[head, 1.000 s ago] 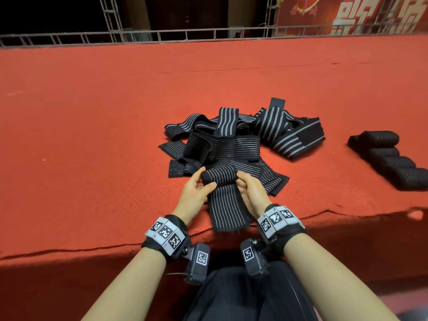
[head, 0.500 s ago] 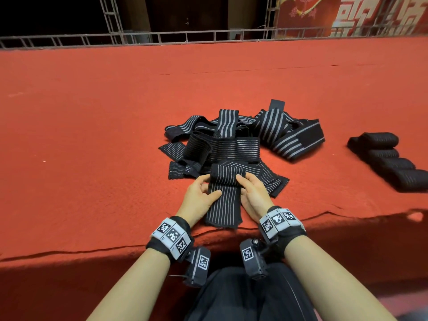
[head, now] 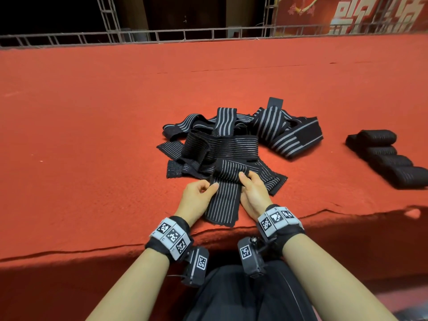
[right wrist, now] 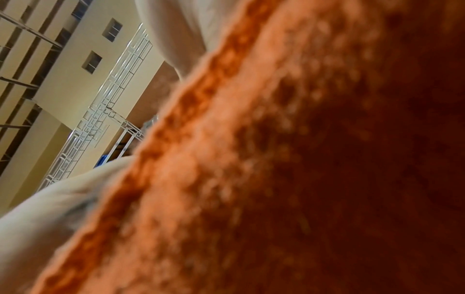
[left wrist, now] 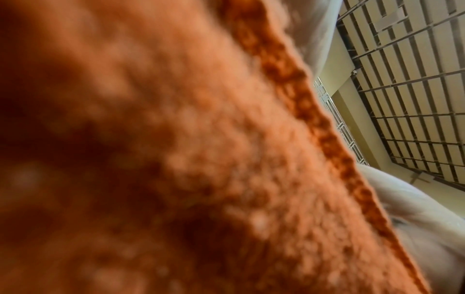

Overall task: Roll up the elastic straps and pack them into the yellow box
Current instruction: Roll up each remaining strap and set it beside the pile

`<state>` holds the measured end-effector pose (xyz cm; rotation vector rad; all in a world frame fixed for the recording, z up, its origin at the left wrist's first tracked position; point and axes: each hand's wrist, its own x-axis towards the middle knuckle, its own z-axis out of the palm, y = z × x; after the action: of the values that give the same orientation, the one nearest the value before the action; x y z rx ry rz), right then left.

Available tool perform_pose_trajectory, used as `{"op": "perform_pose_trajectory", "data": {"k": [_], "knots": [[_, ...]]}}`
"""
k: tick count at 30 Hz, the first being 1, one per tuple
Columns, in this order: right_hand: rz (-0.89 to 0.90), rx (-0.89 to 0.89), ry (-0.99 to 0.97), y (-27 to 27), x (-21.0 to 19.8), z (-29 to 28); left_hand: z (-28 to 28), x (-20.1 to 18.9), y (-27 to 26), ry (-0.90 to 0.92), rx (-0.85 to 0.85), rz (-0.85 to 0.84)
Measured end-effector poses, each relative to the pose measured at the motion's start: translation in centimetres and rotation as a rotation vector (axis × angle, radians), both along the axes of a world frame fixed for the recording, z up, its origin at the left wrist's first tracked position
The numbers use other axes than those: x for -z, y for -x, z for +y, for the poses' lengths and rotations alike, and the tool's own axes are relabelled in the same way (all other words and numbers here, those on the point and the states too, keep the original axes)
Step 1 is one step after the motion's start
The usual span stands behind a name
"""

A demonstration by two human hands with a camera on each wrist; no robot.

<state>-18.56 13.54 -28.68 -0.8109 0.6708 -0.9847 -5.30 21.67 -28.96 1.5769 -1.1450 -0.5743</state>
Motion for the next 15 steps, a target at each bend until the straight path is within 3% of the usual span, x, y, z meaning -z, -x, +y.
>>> {"op": "perform_pose_trajectory", "data": {"k": [7, 12, 15], "knots": [[-0.008, 0.025, -0.029, 0.2, -0.1, -0.2, 0.4, 0.1, 0.1, -0.077, 0.027, 0.082], [-0.001, 0.004, 0.008, 0.2, -0.1, 0.0, 0.9, -1.0, 0.6, -0.029, 0.000, 0.039], [-0.007, -0.031, 0.036, 0.3, -0.2, 0.1, 1.0, -1.0, 0.6, -0.047, -0.003, 0.143]]}}
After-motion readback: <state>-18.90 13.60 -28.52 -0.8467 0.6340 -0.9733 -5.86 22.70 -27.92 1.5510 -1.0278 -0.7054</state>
